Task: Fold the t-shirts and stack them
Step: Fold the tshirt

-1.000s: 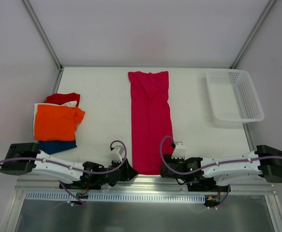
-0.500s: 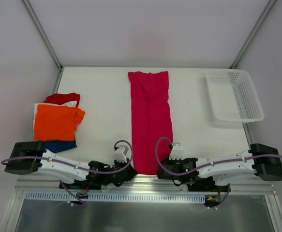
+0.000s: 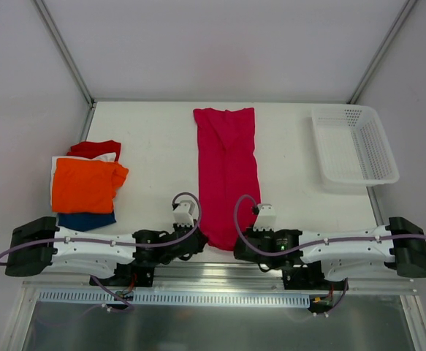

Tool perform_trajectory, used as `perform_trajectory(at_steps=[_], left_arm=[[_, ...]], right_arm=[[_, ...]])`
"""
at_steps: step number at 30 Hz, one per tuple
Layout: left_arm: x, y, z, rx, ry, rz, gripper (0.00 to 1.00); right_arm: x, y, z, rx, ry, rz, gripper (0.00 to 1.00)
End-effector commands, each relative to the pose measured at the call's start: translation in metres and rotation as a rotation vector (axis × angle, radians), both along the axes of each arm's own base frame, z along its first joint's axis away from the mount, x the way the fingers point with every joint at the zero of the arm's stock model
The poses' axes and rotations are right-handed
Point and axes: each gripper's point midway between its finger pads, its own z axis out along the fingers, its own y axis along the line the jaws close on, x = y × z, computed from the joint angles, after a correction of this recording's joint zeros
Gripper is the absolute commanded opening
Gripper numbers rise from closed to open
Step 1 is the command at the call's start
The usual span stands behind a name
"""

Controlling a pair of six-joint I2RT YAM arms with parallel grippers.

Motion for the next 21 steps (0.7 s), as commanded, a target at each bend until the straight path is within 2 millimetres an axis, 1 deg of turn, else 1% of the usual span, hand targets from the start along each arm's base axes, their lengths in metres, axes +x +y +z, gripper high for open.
perform_trajectory(at_steps=[1,2,4,5,6,7,8,10,11,12,13,14,15,16,17,18,19,20,21], left_arm=[[0.016,0.001,0.012,0.039,-0.048,-0.008,0.0],[0.023,0.003,0.015,0.04,-0.051,0.011,0.0],[0.031,0.004,0.016,0.062,-0.065,0.015,0.0],[0.037,0.008,0.017,0.079,-0.065,0.035,0.0],[0.041,0.01,0.016,0.097,-0.07,0.037,0.0],[0.045,0.01,0.018,0.102,-0.075,0.043,0.0],[0.054,0.012,0.02,0.114,-0.083,0.059,0.0],[0.063,0.012,0.024,0.118,-0.086,0.075,0.0],[0.071,0.015,0.023,0.135,-0.086,0.09,0.0],[0.074,0.014,0.023,0.14,-0.084,0.093,0.0],[0.081,0.011,0.029,0.138,-0.092,0.101,0.0],[0.085,0.012,0.025,0.169,-0.095,0.098,0.0],[0.094,0.015,0.026,0.178,-0.096,0.117,0.0],[0.101,0.011,0.031,0.178,-0.102,0.123,0.0],[0.107,0.012,0.025,0.21,-0.099,0.121,0.0],[0.118,0.016,0.026,0.218,-0.096,0.148,0.0],[0.125,0.012,0.03,0.21,-0.094,0.147,0.0],[0.13,0.015,0.023,0.239,-0.086,0.149,0.0],[0.142,0.017,0.026,0.225,-0.094,0.173,0.0]], right_arm=[[0.024,-0.008,0.02,-0.049,-0.088,-0.006,0.0],[0.033,-0.01,0.023,-0.072,-0.11,-0.01,0.0],[0.041,-0.011,0.026,-0.097,-0.12,-0.016,0.01],[0.05,-0.01,0.032,-0.108,-0.131,-0.017,0.01],[0.054,-0.01,0.033,-0.124,-0.138,-0.016,0.01],[0.058,-0.007,0.034,-0.129,-0.142,-0.011,0.0],[0.069,-0.004,0.037,-0.138,-0.151,-0.008,0.01],[0.082,-0.003,0.036,-0.143,-0.144,-0.018,0.01],[0.09,0.003,0.04,-0.141,-0.157,-0.001,0.01],[0.096,0.004,0.037,-0.157,-0.153,0.001,0.0],[0.104,0.003,0.036,-0.165,-0.146,-0.012,0.0],[0.112,0.007,0.037,-0.157,-0.153,-0.013,0.01],[0.118,0.01,0.034,-0.185,-0.152,0.009,0.0],[0.126,0.01,0.033,-0.185,-0.14,0.0,0.0],[0.133,0.014,0.032,-0.178,-0.143,-0.001,0.0],[0.14,0.018,0.035,-0.185,-0.151,0.013,0.01],[0.15,0.017,0.029,-0.198,-0.141,0.001,0.01],[0.156,0.018,0.029,-0.198,-0.14,-0.004,0.0],[0.161,0.023,0.03,-0.192,-0.139,0.017,0.01]])
